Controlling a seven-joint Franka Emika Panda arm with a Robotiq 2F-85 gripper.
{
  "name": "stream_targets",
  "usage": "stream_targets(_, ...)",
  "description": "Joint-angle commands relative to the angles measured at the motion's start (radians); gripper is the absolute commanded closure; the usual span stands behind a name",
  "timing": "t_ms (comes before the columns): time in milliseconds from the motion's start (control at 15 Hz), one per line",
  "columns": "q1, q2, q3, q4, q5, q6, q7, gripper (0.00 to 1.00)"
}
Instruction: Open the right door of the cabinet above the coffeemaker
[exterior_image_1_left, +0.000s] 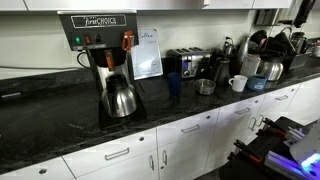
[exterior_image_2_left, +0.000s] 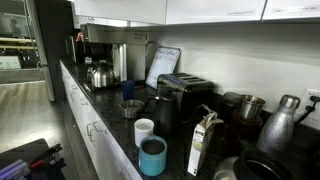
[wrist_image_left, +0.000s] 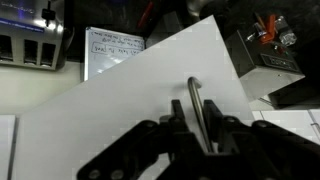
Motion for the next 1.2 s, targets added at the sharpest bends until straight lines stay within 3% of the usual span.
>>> stream_targets(0,-0.116,0.011,0.020,0.020,-0.073,0.011,0.075,0.40)
stream_targets(400,-0.205,-0.088,0.072,0.000,-0.162,-0.107,0.215,0.00)
stream_targets(600,-0.263,-0.137,0.082,0.002,-0.178,-0.170,0.320,0.00)
stream_targets(1133,-0.202,-0.303,-0.089,-0.047,-0.063,-0.255,0.251,0.00)
